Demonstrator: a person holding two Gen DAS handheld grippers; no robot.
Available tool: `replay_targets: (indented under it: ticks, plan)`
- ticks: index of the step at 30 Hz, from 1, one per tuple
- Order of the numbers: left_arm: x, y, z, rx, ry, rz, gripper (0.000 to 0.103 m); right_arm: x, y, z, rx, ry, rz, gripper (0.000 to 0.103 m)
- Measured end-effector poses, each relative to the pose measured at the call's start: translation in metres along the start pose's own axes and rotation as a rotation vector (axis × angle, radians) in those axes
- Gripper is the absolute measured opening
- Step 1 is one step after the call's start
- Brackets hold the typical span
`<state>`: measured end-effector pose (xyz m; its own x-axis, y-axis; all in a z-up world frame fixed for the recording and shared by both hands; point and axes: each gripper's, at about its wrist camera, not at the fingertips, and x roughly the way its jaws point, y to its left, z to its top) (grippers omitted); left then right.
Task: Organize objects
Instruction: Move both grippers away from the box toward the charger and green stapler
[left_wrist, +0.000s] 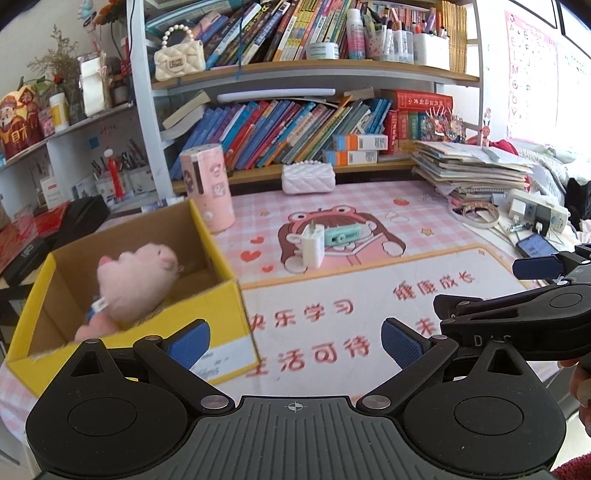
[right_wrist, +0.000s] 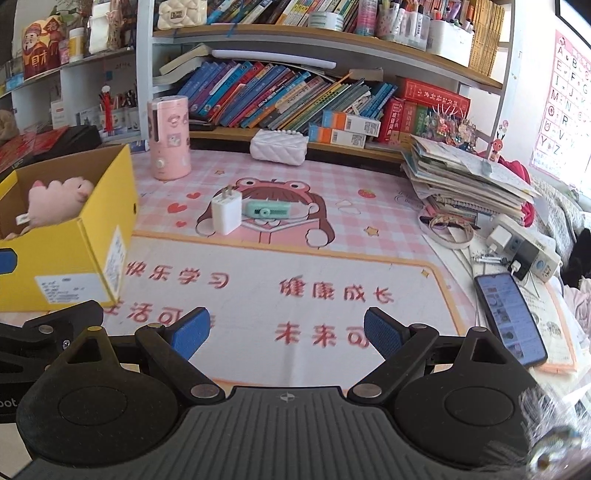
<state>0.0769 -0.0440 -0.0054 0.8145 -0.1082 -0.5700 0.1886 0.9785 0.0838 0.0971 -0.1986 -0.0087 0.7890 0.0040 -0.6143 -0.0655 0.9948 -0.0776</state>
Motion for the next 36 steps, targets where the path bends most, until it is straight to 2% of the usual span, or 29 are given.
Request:
replay_targets:
  ticks: [18,28,36]
  plan:
    - [0.067,-0.037,0.041,-0.045,0.022,0.047,0.100,0.071,-0.057,0.044,-0.024,0.017,0.050,0.090]
    - [0.112,-0.042,0.057,-0.083,0.079,0.120,0.099,0.125,-0.079,0.063,-0.048,0.039,0.097,0.088]
    - [0.153,-0.038,0.074,-0.125,0.099,0.138,0.082,0.168,-0.084,0.091,-0.042,0.030,0.144,0.085]
